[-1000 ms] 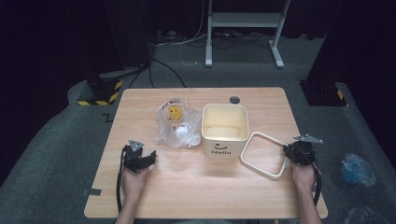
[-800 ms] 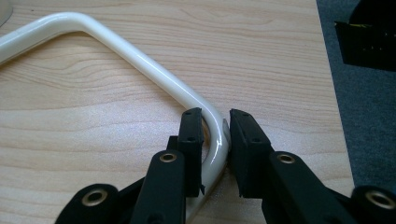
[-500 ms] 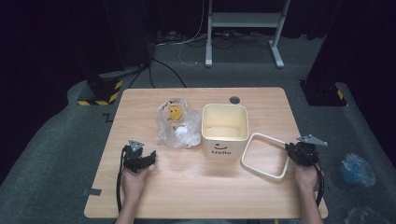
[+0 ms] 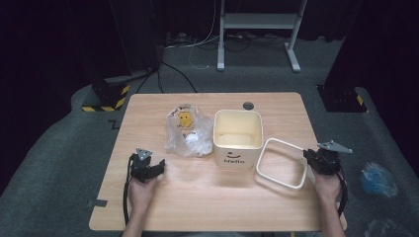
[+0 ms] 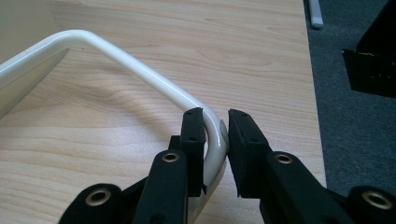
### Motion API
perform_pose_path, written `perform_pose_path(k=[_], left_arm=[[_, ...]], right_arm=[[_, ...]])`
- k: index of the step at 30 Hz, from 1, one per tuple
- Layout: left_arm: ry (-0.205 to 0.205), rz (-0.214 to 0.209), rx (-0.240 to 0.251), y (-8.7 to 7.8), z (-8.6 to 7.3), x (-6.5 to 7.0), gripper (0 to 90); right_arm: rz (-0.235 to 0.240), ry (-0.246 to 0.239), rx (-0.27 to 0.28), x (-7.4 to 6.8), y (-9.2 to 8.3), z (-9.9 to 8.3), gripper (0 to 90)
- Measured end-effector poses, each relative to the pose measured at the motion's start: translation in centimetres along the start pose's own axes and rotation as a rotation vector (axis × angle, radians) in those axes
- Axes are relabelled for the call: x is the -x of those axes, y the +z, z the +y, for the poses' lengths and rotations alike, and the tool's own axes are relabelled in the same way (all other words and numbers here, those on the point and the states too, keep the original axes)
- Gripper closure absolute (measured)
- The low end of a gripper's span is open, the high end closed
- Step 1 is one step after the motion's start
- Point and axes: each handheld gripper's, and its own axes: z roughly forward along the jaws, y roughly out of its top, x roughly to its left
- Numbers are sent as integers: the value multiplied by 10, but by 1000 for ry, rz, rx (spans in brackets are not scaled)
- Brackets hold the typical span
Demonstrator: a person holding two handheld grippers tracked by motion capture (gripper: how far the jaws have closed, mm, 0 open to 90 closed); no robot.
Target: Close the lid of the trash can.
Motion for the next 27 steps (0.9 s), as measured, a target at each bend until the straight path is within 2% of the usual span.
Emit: perform_pose_path(k=[12, 27], left_arm=[[0, 0, 0, 0, 0, 0, 320], [-2, 1, -1, 0, 0, 0, 320]], right_arm=[[28, 5, 3, 5, -11, 6, 771], [48, 3, 18, 10, -29, 26, 773]])
